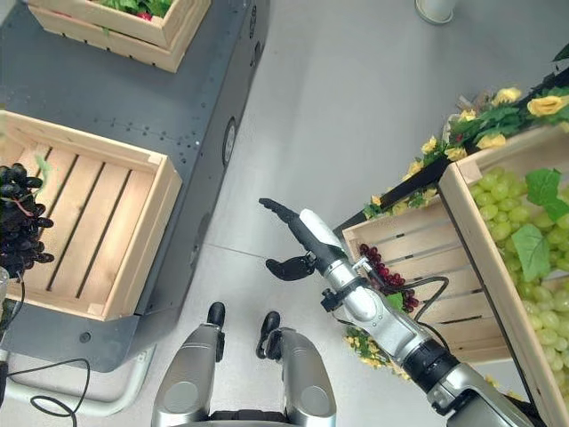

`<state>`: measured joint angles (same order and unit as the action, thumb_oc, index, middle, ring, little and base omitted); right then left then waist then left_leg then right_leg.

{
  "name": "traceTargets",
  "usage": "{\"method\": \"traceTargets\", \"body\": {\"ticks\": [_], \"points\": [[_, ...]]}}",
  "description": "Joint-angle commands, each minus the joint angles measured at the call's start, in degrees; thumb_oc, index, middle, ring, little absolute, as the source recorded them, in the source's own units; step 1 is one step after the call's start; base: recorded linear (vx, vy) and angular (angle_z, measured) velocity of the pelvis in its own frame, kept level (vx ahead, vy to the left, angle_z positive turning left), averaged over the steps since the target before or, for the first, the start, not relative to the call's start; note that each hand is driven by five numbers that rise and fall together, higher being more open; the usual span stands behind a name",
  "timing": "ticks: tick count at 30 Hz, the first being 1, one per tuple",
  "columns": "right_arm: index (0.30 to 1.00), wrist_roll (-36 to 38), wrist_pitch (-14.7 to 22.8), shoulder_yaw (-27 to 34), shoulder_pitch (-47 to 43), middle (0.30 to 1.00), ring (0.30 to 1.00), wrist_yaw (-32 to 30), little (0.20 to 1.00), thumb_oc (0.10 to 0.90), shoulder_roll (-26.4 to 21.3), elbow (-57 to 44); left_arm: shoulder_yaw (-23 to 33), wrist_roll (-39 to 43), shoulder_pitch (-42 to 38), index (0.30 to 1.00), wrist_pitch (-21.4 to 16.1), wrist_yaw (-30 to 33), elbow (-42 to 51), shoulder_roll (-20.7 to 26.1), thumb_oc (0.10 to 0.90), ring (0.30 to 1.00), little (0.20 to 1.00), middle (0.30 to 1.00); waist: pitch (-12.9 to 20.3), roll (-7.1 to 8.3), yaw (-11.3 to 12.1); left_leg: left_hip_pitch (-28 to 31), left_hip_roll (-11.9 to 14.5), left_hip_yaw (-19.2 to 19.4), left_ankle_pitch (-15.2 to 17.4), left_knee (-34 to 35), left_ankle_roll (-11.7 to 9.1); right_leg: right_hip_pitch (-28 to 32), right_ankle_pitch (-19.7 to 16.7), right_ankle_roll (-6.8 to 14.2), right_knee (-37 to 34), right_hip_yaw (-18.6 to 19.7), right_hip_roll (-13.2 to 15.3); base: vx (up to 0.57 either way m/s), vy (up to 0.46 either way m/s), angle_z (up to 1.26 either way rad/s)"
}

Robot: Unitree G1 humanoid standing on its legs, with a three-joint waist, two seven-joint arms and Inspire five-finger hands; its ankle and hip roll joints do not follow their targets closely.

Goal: Pick up the fruits from the basket on one side to the basket on the other side

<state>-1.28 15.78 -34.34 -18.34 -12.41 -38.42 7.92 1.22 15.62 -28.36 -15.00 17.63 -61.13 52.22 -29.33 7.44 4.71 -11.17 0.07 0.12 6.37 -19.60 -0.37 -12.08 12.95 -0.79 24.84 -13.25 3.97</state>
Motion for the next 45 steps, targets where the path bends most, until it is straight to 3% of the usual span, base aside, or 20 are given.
{"method": "traceTargets", "body": {"ticks": [1, 5, 11, 15, 19, 22, 25, 32, 34, 38, 45], "points": [[0.900, 3.8, 2.8, 2.6, 3.3, 0.900, 0.900, 0.3, 0.900, 0.800, -0.1, -4.7, 2.7, 11.1, 1.9, 0.300, -5.4, -2.5, 5.5, 0.9, 0.400, 0.300, 0.300, 0.300, 12.5, -4.68, -0.9, 3.4, -4.1, 0.1, 0.7, 4.9, 2.2, 6.1, -3.6, 2.2, -9.5, 2.2, 0.6, 0.09, -0.032, 0.01], [0.900, 5.1, 3.5, 4.5, 6.5, 0.900, 0.900, 1.7, 0.900, 0.800, 1.3, -6.9, 5.3, 20.7, 4.7, 0.300, -4.6, -10.6, 12.7, 0.2, 0.400, 0.300, 0.300, 0.300, 16.2, -6.88, -1.0, 6.8, -4.3, -0.6, -1.0, 9.5, 2.2, 9.0, -5.8, 3.1, -14.1, 2.8, 0.4, 0.08, -0.057, 0.00], [0.900, 8.7, 4.8, 6.2, 7.4, 0.900, 0.900, 5.2, 0.900, 0.800, 3.0, -9.2, 3.8, 21.5, 5.2, 0.300, -5.0, -15.5, 18.2, 1.3, 0.400, 0.300, 0.300, 0.300, 20.4, -8.46, -0.9, 10.3, -4.3, -1.4, -2.7, 14.8, 2.0, 12.1, -8.1, 3.9, -19.0, 3.4, 0.1, 0.08, -0.073, -0.03], [0.900, 8.6, 3.6, 6.4, 7.1, 0.900, 0.900, 4.6, 0.900, 0.800, 4.5, -11.5, 1.9, 17.9, 3.8, 0.300, -5.7, -16.8, 22.6, 2.8, 0.400, 0.300, 0.300, 0.300, 22.9, -9.34, -0.6, 12.3, -4.0, -2.2, -4.6, 19.5, 1.6, 13.9, -10.1, 4.5, -23.0, 3.6, -0.3, 0.05, -0.080, -0.04], [0.900, 13.9, 0.7, 7.2, 6.2, 0.900, 0.900, 6.3, 0.900, 0.800, 5.6, -14.0, 0.4, 24.1, 1.7, 0.300, -2.6, -17.9, 31.9, 3.9, 0.400, 0.300, 0.300, 0.300, 24.8, -10.01, -0.4, 13.8, -3.8, -3.0, -6.1, 23.2, 1.2, 15.4, -12.1, 4.8, -27.0, 4.6, -0.6, 0.02, -0.069, 0.01], [0.900, 18.8, -2.4, 7.0, 4.9, 0.900, 0.900, 10.1, 0.900, 0.800, 6.9, -14.9, -0.9, 26.6, 0.2, 0.300, -0.6, -17.9, 37.3, 2.8, 0.400, 0.300, 0.300, 0.300, 25.8, -9.96, -0.2, 14.0, -3.7, -3.9, -6.9, 24.6, 0.7, 16.4, -13.6, 4.8, -29.8, 4.4, -0.7, 0.00, -0.086, 0.05], [0.900, 28.9, -7.2, 6.0, 2.2, 0.900, 0.900, 16.2, 0.900, 0.800, 7.8, -14.6, -2.9, 29.3, -3.4, 0.300, 0.3, -19.4, 39.4, 2.0, 0.400, 0.300, 0.300, 0.300, 26.6, -9.65, 0.3, 12.8, -3.7, -4.9, -7.5, 24.6, 0.2, 16.0, -13.8, 4.8, -29.8, 3.5, -0.6, -0.03, -0.092, 0.01], [0.900, 44.4, -14.1, 3.5, -7.9, 0.900, 0.900, 21.1, 0.900, 0.800, 10.6, -11.0, -12.5, 32.8, -15.9, 0.300, -1.4, -21.7, 36.0, 0.6, 0.400, 0.300, 0.300, 0.300, 28.6, -8.42, 1.1, 12.0, -3.4, -5.7, -8.1, 24.6, -0.4, 16.0, -13.9, 4.5, -29.8, 1.3, -0.5, -0.02, -0.103, 0.12], [0.900, 53.4, -18.4, 3.7, -11.7, 0.900, 0.900, 24.3, 0.900, 0.800, 12.1, -9.6, -14.1, 34.9, -18.6, 0.300, -0.6, -21.9, 36.2, -0.8, 0.400, 0.300, 0.300, 0.300, 29.3, -8.17, 1.1, 12.4, -3.2, -5.3, -8.0, 24.6, -0.4, 16.3, -13.8, 4.2, -29.8, 1.2, -0.6, -0.01, -0.088, 0.03], [0.900, 57.7, -18.9, 3.6, -18.2, 0.900, 0.900, 22.8, 0.900, 0.800, 16.5, -3.9, -16.5, 37.7, -22.9, 0.300, 1.1, -22.0, 35.5, -4.6, 0.400, 0.300, 0.300, 0.300, 30.2, -7.93, 1.4, 13.0, -3.2, -5.5, -7.9, 24.6, -0.3, 16.9, -13.8, 3.9, -29.8, 1.0, -0.7, 0.01, -0.063, -0.03], [0.900, 60.9, -20.7, 5.6, -24.9, 0.900, 0.900, 18.5, 0.900, 0.800, 20.1, -1.5, -18.7, 38.8, -26.4, 0.300, 3.8, -23.1, 35.4, -10.0, 0.400, 0.300, 0.300, 0.300, 31.3, -7.98, 1.1, 13.6, -3.2, -5.6, -7.6, 24.6, -0.2, 17.4, -13.6, 3.5, -29.8, 1.3, -0.8, 0.01, -0.027, 0.01]]}}
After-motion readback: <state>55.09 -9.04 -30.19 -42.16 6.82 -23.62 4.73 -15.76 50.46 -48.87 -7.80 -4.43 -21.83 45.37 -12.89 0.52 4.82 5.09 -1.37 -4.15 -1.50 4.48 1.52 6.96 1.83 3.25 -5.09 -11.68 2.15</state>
